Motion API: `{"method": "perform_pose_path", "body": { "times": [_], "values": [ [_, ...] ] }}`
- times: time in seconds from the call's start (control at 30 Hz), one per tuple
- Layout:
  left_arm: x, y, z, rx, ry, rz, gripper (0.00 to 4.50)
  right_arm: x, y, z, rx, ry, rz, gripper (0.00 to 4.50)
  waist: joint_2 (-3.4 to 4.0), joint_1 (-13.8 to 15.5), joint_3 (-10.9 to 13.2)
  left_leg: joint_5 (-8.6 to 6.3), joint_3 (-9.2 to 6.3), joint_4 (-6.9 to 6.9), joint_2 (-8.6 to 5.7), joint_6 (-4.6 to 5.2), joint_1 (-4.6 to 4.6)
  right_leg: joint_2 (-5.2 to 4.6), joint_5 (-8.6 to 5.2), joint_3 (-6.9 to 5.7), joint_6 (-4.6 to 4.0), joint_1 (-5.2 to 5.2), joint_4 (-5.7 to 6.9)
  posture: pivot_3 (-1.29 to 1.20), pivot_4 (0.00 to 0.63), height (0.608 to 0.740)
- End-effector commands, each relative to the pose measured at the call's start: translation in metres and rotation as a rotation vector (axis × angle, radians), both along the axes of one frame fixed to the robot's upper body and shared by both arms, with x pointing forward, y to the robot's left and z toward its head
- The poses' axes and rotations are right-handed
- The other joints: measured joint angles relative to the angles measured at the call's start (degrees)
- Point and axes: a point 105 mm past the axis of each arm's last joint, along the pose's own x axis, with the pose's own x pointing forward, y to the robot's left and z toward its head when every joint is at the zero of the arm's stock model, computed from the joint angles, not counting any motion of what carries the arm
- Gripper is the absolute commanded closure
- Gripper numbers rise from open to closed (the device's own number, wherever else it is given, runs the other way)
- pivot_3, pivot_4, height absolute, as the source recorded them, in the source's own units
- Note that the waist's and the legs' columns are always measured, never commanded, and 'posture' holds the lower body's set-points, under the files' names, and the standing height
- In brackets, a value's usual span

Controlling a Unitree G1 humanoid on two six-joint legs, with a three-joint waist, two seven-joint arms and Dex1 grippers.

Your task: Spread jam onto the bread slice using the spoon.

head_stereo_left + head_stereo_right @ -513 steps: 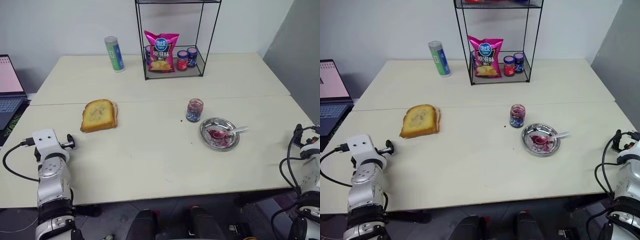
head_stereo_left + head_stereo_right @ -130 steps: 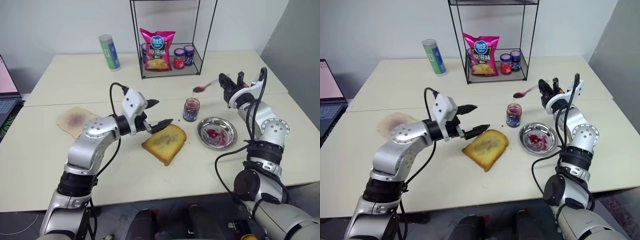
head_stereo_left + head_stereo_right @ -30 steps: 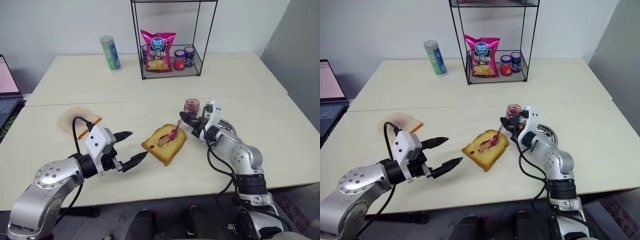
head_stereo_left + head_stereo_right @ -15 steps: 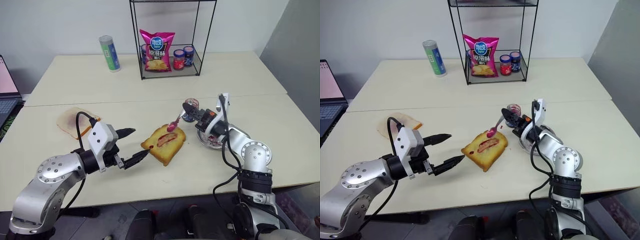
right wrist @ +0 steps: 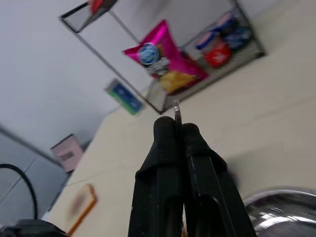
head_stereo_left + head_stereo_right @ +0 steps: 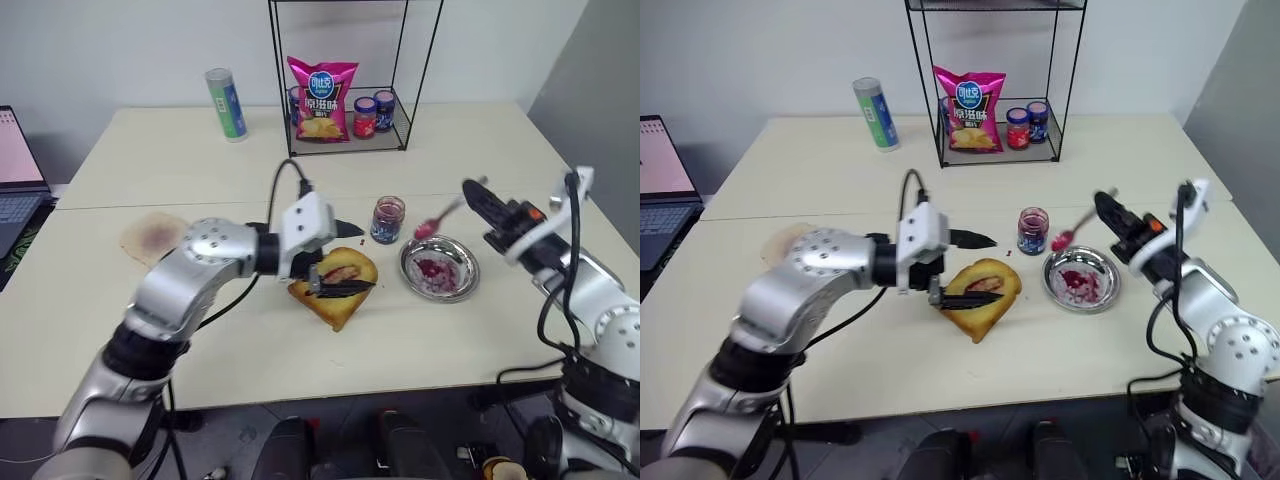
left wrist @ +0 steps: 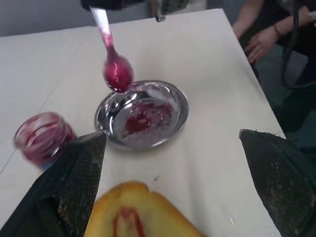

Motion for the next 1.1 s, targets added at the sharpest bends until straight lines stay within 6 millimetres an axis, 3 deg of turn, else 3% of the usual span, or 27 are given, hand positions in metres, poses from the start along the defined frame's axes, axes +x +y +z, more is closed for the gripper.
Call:
{"method": "perform_pose_path", "body": {
  "times": [0.03, 0.2, 0.5, 0.73, 1.1],
  "values": [
    [0.001, -0.012, -0.005, 0.043, -0.038, -0.092, 0.0, -0.004, -0.029, 0.004, -0.025, -0.04, -0.136, 4.49, 0.01, -0.28, 0.0, 0.0, 0.01, -0.01, 0.03, 0.0, 0.01, 0.03, 0.0, 0.01, 0.0, -0.02, 0.01, 0.0, 0.15, 0.74],
    [0.007, -0.026, -0.013, 0.057, -0.052, -0.137, 0.0, 0.002, -0.053, -0.023, -0.042, 0.014, -0.254, 4.49, 0.04, -0.05, -0.02, 0.0, -0.08, 0.02, 0.11, 0.01, 0.05, 0.13, -0.01, 0.01, -0.02, 0.02, 0.09, 0.0, 0.15, 0.74],
    [0.01, -0.025, -0.015, 0.041, -0.053, -0.104, 0.0, 0.029, -0.054, -0.065, 0.051, 0.071, -0.257, 4.49, 0.06, -0.08, -0.01, 0.0, -0.02, 0.02, 0.07, 0.01, 0.04, 0.1, 0.0, 0.01, 0.01, 0.0, 0.07, 0.0, 0.15, 0.74],
    [0.009, -0.017, -0.016, 0.042, -0.05, -0.064, 0.0, 0.034, -0.055, -0.076, 0.048, 0.086, -0.237, 4.49, 0.06, -0.02, -0.01, 0.0, -0.05, 0.02, 0.06, 0.01, 0.04, 0.07, 0.01, 0.0, 0.01, 0.02, 0.07, 0.0, 0.15, 0.74],
    [0.011, -0.003, -0.013, 0.034, -0.053, -0.009, 0.0, 0.035, -0.07, -0.058, 0.045, 0.059, -0.245, 1.95, 0.07, -0.01, -0.02, 0.0, -0.05, 0.03, 0.05, 0.01, 0.05, 0.06, 0.01, 0.0, 0.01, 0.03, 0.1, 0.0, 0.15, 0.74]
  ]
}}
